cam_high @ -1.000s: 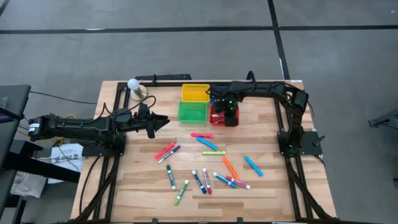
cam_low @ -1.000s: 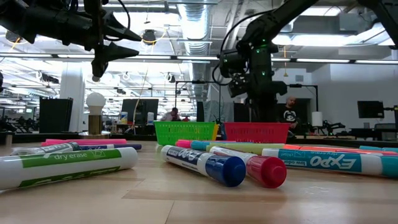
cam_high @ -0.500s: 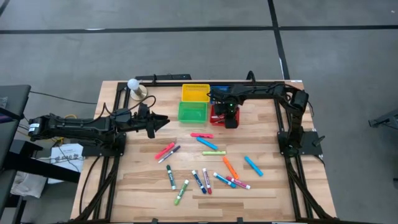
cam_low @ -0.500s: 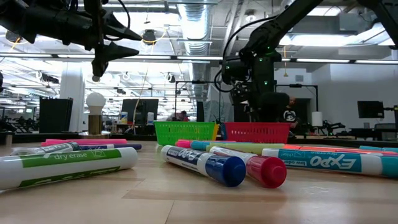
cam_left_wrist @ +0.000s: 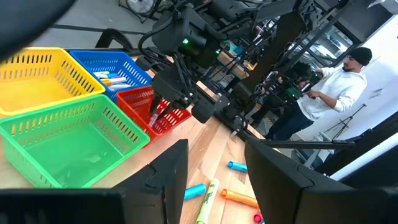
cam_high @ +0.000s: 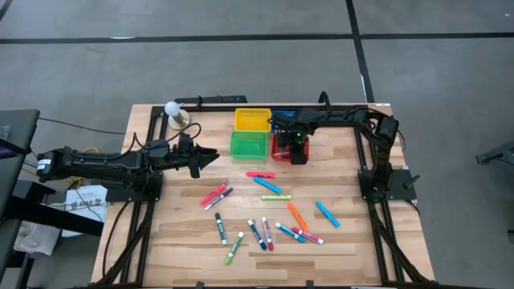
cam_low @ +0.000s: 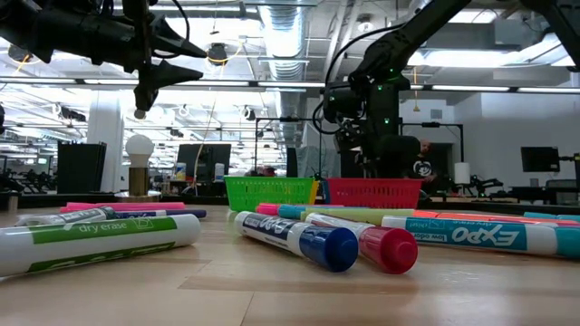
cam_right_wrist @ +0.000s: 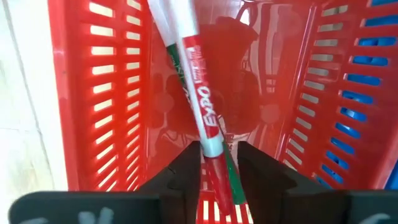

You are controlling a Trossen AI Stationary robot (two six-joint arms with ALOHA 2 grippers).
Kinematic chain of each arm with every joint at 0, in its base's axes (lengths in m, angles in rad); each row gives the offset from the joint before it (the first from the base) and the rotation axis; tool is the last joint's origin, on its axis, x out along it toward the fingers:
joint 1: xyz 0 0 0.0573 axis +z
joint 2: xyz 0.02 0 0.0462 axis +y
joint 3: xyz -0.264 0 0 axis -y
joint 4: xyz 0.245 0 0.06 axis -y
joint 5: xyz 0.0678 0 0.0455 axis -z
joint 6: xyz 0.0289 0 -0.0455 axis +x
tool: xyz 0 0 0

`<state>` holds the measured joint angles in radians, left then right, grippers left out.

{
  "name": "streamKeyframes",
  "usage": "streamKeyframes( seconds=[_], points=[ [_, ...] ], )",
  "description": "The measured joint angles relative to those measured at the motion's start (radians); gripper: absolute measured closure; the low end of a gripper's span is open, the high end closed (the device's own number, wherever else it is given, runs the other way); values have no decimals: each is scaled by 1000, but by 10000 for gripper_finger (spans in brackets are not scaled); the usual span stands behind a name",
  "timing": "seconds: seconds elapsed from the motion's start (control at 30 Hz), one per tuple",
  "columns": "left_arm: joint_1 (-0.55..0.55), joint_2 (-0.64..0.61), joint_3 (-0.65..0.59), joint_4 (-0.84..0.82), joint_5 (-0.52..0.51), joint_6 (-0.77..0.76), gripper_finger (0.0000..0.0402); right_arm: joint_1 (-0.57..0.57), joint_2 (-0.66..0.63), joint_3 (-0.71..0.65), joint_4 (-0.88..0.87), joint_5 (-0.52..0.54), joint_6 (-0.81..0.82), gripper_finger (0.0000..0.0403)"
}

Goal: Pick & Place Markers
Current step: Put the small red marker pen into the red bin, then put the small blue marker pen into the red bin

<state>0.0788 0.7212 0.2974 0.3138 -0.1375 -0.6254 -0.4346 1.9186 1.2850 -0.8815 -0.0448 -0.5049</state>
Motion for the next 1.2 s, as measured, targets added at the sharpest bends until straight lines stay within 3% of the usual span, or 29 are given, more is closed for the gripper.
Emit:
streamKeyframes(
  seconds=[0.3,0.57,0.83,1.03,1.2],
  points=[
    [0,0,0,2,0,0,243,1,0,51,-57,2,11,275],
    [0,0,0,2,1,0,241,2,0,196,-206,-6,63,274],
    [-1,0,0,2,33,-8,212,29,-6,377,-384,-26,116,274],
    [-27,0,0,2,129,-30,189,54,-124,389,-307,-183,203,274],
    [-97,0,0,2,126,-36,189,69,-265,361,-247,-192,270,274]
  ],
)
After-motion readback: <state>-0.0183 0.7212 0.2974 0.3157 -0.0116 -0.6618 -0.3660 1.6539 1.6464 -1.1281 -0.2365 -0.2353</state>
